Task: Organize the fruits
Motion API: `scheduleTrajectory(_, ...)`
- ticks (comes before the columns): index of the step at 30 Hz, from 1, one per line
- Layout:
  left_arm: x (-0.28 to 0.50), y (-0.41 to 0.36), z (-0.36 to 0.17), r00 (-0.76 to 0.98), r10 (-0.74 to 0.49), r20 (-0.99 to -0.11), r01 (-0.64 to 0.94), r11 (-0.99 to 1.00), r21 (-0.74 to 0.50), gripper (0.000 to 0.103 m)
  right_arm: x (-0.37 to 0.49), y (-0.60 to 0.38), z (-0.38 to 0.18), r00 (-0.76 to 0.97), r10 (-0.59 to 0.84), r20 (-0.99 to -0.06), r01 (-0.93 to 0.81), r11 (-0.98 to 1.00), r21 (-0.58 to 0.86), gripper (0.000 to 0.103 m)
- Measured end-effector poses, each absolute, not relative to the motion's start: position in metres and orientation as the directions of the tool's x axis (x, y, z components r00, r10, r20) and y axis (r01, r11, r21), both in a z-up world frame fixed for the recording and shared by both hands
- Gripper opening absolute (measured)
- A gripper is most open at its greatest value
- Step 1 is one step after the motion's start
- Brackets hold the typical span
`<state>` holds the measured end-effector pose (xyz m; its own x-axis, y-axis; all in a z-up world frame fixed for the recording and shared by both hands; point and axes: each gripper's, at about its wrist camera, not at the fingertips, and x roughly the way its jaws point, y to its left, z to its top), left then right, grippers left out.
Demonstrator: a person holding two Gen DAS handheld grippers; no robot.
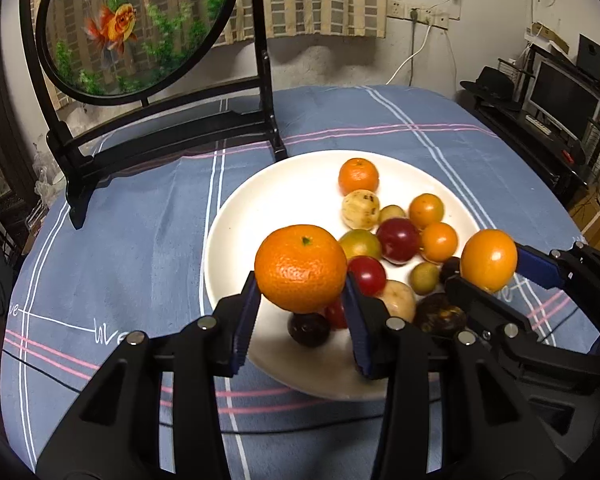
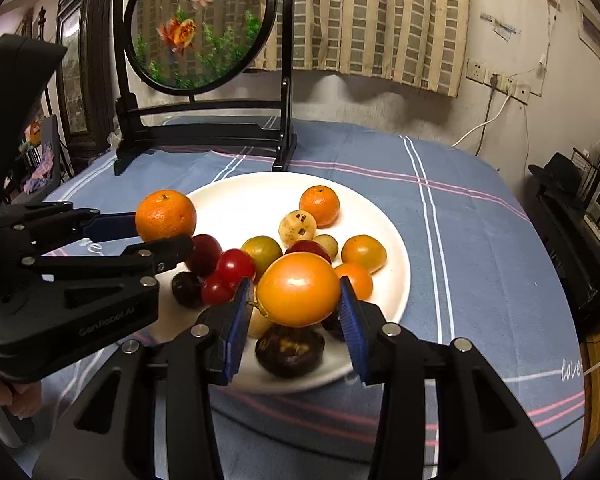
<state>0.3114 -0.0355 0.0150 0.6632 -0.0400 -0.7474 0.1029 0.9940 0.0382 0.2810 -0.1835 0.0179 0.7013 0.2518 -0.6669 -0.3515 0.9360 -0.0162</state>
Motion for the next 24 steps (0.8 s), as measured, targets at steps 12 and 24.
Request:
scheduleTrajectory(12, 0.344, -0.038, -0.008, 0.644, -0.025, -0.764, 0.074, 0.997, 0.031, 0.056, 0.31, -0.172, -0.012, 0.68, 0.173, -0.712, -0.348, 0.932, -0.105, 0.047)
scheduleTrajectory(24, 0.297, -0.03, 0.022, 0.691, -0.037, -0.722, 0.063, 0.998, 0.008, 0.086, 0.267, -0.207, 0.014, 0.685, 0.231, -0.691, -0.288, 0.957, 0.035, 0.047)
